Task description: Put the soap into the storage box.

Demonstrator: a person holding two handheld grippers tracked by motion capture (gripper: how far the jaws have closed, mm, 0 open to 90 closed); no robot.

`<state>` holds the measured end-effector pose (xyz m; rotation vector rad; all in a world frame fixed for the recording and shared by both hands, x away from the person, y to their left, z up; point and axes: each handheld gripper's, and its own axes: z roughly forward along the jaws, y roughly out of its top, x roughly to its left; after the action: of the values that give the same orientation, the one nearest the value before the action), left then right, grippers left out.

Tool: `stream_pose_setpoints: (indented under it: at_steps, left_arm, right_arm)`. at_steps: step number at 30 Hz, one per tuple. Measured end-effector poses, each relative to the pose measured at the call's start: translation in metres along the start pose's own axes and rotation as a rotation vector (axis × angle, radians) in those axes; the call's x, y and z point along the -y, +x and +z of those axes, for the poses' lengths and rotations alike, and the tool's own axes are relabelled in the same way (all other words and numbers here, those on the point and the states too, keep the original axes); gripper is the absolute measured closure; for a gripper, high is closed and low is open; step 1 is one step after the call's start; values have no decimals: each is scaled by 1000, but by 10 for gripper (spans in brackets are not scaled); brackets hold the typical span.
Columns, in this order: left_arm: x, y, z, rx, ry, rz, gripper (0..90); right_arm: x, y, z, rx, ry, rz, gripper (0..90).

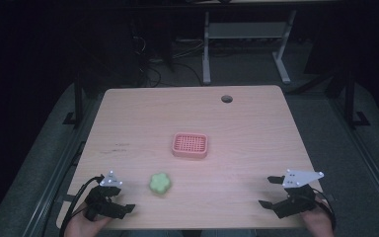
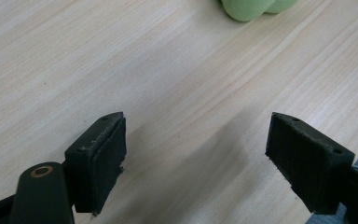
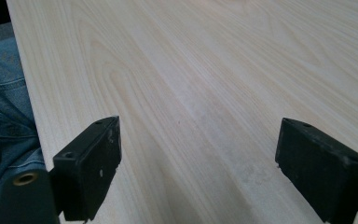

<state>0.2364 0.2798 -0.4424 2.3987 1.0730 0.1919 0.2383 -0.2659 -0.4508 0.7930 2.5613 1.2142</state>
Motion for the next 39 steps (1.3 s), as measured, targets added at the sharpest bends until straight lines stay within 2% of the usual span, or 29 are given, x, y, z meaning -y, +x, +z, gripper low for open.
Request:
stream_pose_setpoints:
  at_steps: [12,18,22,25,30,35,39]
  left_arm:
    - [-7,-6,4,14,11,14,198]
    - [-16,-11,4,25,-8,32,196]
    - [-22,-15,7,31,14,47,194]
    - [-26,-18,7,25,17,56,194]
    - [-32,-20,5,26,17,65,194]
    - [-41,-24,4,29,27,91,193]
    - [-47,-27,4,27,36,90,191]
  right_arm:
    - [0,0,0,-1,-4,-8,138]
    - [0,-1,0,-2,-5,-4,138]
    - [0,0,0,-1,-4,-1,138]
    - [-1,0,1,-2,-7,-13,138]
    - [0,0,0,0,-6,1,138]
    - [0,-1,0,0,-9,-7,138]
    - [1,-2,-1,1,-11,-6,138]
